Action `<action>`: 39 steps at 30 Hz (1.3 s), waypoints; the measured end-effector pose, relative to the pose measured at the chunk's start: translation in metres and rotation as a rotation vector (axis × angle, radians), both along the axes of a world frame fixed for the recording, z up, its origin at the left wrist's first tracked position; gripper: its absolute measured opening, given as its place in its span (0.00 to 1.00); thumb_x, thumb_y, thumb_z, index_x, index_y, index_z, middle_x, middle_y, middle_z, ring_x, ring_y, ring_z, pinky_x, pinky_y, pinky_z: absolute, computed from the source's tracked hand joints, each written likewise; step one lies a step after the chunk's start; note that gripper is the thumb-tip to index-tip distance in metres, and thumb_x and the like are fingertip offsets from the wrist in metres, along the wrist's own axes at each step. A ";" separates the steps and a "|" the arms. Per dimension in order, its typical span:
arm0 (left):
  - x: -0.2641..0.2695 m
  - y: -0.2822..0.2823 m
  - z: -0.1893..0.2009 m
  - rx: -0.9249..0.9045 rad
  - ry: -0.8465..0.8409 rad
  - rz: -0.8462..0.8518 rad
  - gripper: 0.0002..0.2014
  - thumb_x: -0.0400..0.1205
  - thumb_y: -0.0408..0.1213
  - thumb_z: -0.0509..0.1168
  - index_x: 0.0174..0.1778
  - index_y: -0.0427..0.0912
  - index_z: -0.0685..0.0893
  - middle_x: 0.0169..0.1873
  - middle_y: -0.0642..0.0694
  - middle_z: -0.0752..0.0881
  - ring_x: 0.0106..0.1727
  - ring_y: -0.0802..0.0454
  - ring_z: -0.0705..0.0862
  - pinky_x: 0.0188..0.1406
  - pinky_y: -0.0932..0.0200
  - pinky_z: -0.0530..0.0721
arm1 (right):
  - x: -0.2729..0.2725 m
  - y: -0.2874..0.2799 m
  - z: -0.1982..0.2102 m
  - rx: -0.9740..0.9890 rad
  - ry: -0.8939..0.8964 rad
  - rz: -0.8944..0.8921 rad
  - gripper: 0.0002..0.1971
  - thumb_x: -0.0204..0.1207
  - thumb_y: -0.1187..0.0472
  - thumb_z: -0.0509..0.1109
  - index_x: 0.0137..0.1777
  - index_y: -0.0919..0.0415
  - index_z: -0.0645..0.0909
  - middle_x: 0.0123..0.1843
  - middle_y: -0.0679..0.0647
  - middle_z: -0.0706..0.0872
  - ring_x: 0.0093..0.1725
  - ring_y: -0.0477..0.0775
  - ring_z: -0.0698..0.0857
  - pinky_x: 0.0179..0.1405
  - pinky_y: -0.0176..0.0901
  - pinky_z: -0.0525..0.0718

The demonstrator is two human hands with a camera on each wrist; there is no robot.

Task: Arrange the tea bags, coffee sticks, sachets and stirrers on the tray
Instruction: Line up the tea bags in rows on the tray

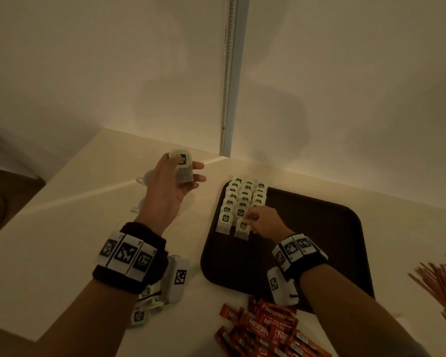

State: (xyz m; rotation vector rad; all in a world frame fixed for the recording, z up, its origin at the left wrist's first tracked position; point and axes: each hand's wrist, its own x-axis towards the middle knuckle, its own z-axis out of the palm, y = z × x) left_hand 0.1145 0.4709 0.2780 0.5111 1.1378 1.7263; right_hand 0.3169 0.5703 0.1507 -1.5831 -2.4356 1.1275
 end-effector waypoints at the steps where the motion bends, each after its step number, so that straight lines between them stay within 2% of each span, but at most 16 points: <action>1: 0.000 0.001 0.000 -0.020 -0.029 -0.010 0.13 0.88 0.40 0.51 0.44 0.41 0.77 0.36 0.39 0.88 0.31 0.45 0.86 0.25 0.63 0.82 | -0.002 0.001 -0.004 0.016 0.007 -0.026 0.08 0.78 0.63 0.69 0.55 0.65 0.83 0.54 0.59 0.86 0.45 0.50 0.84 0.48 0.36 0.83; 4: 0.000 0.004 -0.001 -0.052 -0.042 -0.038 0.21 0.89 0.48 0.45 0.46 0.40 0.78 0.33 0.41 0.89 0.29 0.45 0.87 0.25 0.63 0.83 | -0.008 0.005 -0.014 0.032 0.043 -0.111 0.08 0.76 0.66 0.71 0.53 0.67 0.83 0.55 0.60 0.85 0.51 0.51 0.83 0.51 0.36 0.80; 7: -0.002 0.004 -0.003 -0.037 -0.041 -0.043 0.23 0.89 0.51 0.43 0.48 0.40 0.77 0.33 0.41 0.89 0.30 0.44 0.88 0.25 0.63 0.83 | -0.013 0.007 -0.021 0.031 0.057 -0.155 0.07 0.75 0.67 0.71 0.52 0.68 0.82 0.55 0.61 0.86 0.55 0.54 0.83 0.52 0.36 0.79; 12: -0.003 0.007 -0.004 -0.030 -0.054 -0.049 0.23 0.88 0.53 0.42 0.49 0.41 0.76 0.33 0.39 0.89 0.29 0.43 0.88 0.25 0.63 0.83 | -0.017 0.011 -0.030 0.002 0.049 -0.182 0.07 0.76 0.67 0.70 0.52 0.68 0.82 0.55 0.63 0.85 0.56 0.57 0.83 0.58 0.51 0.84; 14: -0.003 0.007 -0.003 -0.032 -0.057 -0.046 0.23 0.88 0.54 0.41 0.50 0.41 0.75 0.32 0.39 0.89 0.28 0.43 0.87 0.24 0.63 0.82 | -0.018 0.011 -0.029 -0.001 0.043 -0.192 0.08 0.76 0.65 0.71 0.52 0.67 0.81 0.54 0.62 0.85 0.54 0.56 0.84 0.57 0.49 0.85; 16: -0.002 0.006 -0.003 -0.018 -0.058 -0.046 0.24 0.88 0.55 0.40 0.51 0.42 0.73 0.32 0.38 0.88 0.28 0.42 0.87 0.25 0.63 0.82 | -0.021 0.010 -0.020 0.031 0.056 -0.219 0.10 0.76 0.60 0.72 0.53 0.66 0.80 0.53 0.60 0.85 0.50 0.52 0.82 0.51 0.42 0.84; 19: 0.000 0.006 -0.002 -0.001 -0.041 -0.068 0.24 0.87 0.56 0.39 0.51 0.43 0.73 0.32 0.38 0.89 0.28 0.42 0.87 0.26 0.61 0.83 | -0.034 0.006 0.025 0.095 0.303 -0.250 0.12 0.78 0.54 0.69 0.54 0.63 0.80 0.50 0.52 0.83 0.48 0.49 0.82 0.41 0.30 0.78; 21: 0.005 0.007 -0.001 0.023 -0.010 -0.119 0.23 0.87 0.56 0.39 0.51 0.45 0.74 0.33 0.38 0.88 0.29 0.42 0.87 0.27 0.61 0.83 | -0.045 0.001 0.074 0.124 0.525 -0.167 0.12 0.80 0.51 0.66 0.55 0.59 0.81 0.51 0.49 0.83 0.48 0.44 0.80 0.42 0.29 0.75; 23: 0.010 0.009 0.001 0.048 0.032 -0.180 0.24 0.87 0.56 0.40 0.52 0.43 0.75 0.33 0.39 0.88 0.30 0.43 0.87 0.27 0.60 0.83 | -0.055 -0.005 0.121 0.186 0.638 -0.013 0.10 0.79 0.51 0.66 0.54 0.54 0.82 0.52 0.49 0.84 0.49 0.42 0.80 0.44 0.25 0.75; 25: 0.016 0.010 0.005 0.079 0.098 -0.229 0.25 0.86 0.55 0.46 0.56 0.38 0.76 0.34 0.41 0.88 0.31 0.45 0.87 0.28 0.61 0.83 | -0.062 -0.007 0.154 0.274 0.627 0.117 0.05 0.77 0.53 0.70 0.51 0.50 0.83 0.50 0.50 0.84 0.46 0.41 0.80 0.42 0.21 0.74; 27: 0.023 0.010 0.009 0.119 0.169 -0.229 0.22 0.84 0.52 0.55 0.60 0.35 0.76 0.37 0.43 0.89 0.35 0.47 0.88 0.30 0.62 0.83 | -0.066 -0.006 0.173 0.333 0.610 0.181 0.01 0.77 0.56 0.71 0.45 0.51 0.84 0.45 0.48 0.84 0.41 0.39 0.80 0.40 0.21 0.73; 30: 0.028 0.009 0.014 0.168 0.276 -0.174 0.13 0.76 0.40 0.67 0.56 0.43 0.82 0.44 0.49 0.90 0.46 0.49 0.89 0.39 0.63 0.84 | -0.063 -0.003 0.194 0.355 0.625 0.196 0.04 0.76 0.59 0.72 0.43 0.57 0.86 0.37 0.43 0.85 0.35 0.38 0.80 0.36 0.22 0.73; 33: 0.029 0.008 0.014 0.181 0.326 -0.100 0.09 0.78 0.31 0.68 0.53 0.42 0.86 0.43 0.53 0.91 0.49 0.55 0.88 0.44 0.65 0.83 | -0.056 -0.004 0.216 0.420 0.617 0.215 0.04 0.73 0.58 0.75 0.43 0.57 0.89 0.36 0.44 0.87 0.34 0.44 0.82 0.35 0.28 0.76; 35: 0.031 0.007 0.015 0.185 0.315 -0.089 0.07 0.78 0.32 0.68 0.50 0.41 0.87 0.41 0.53 0.91 0.47 0.57 0.88 0.43 0.66 0.83 | -0.053 -0.007 0.229 0.448 0.606 0.226 0.04 0.70 0.56 0.77 0.42 0.55 0.89 0.37 0.49 0.90 0.37 0.52 0.83 0.39 0.38 0.80; 36: 0.033 0.006 0.017 0.194 0.312 -0.099 0.08 0.76 0.34 0.69 0.50 0.42 0.87 0.41 0.53 0.92 0.46 0.56 0.88 0.43 0.65 0.83 | -0.052 -0.009 0.235 0.462 0.600 0.229 0.04 0.69 0.56 0.78 0.42 0.54 0.89 0.38 0.51 0.90 0.37 0.53 0.84 0.40 0.39 0.80; 39: 0.040 0.005 0.020 0.225 0.319 -0.157 0.10 0.73 0.37 0.69 0.50 0.46 0.86 0.43 0.53 0.91 0.44 0.54 0.89 0.40 0.63 0.82 | -0.050 -0.015 0.247 0.491 0.599 0.246 0.04 0.68 0.56 0.78 0.40 0.54 0.88 0.37 0.51 0.90 0.34 0.44 0.82 0.36 0.32 0.79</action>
